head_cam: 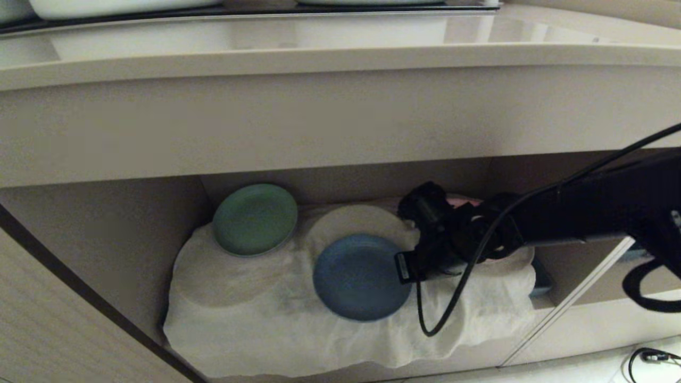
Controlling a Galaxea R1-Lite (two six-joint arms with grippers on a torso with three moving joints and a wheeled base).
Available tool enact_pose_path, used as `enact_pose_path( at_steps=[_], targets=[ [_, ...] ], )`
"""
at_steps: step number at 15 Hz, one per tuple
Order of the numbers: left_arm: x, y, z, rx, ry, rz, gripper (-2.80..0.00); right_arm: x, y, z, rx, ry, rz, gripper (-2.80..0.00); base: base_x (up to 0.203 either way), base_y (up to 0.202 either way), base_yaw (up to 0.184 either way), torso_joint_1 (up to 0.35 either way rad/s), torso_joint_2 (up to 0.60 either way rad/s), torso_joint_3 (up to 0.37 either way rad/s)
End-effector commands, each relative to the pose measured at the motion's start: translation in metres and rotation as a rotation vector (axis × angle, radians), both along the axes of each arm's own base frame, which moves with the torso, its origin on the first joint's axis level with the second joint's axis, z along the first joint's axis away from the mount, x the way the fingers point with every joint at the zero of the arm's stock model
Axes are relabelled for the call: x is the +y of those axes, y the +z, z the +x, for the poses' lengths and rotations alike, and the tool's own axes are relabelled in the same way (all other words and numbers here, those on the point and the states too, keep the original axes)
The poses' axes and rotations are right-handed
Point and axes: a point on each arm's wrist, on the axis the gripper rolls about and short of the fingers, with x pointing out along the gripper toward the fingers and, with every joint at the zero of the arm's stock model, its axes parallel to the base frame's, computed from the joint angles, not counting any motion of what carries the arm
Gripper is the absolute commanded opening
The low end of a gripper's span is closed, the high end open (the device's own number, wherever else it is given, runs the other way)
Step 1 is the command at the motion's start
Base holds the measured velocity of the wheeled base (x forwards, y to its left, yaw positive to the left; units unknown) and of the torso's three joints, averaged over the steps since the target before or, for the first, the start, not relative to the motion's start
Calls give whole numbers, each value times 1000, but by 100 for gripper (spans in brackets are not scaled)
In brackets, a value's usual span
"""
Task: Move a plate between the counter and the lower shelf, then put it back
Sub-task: Put the plate
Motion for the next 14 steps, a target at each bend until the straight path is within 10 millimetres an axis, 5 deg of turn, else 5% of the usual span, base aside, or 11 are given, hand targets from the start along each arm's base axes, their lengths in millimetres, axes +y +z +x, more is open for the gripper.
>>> enact_pose_path(
  at_steps=[1, 14],
  targets=[
    [0, 0, 0, 0, 1, 0, -280, -5, 8, -6, -11, -3, 7, -280, 0, 0, 0, 0, 0, 0],
    [0, 0, 0, 0, 0, 0, -280, -37, 19, -38, 3, -39, -19, -280, 0, 0, 0, 0, 0, 0]
  ],
)
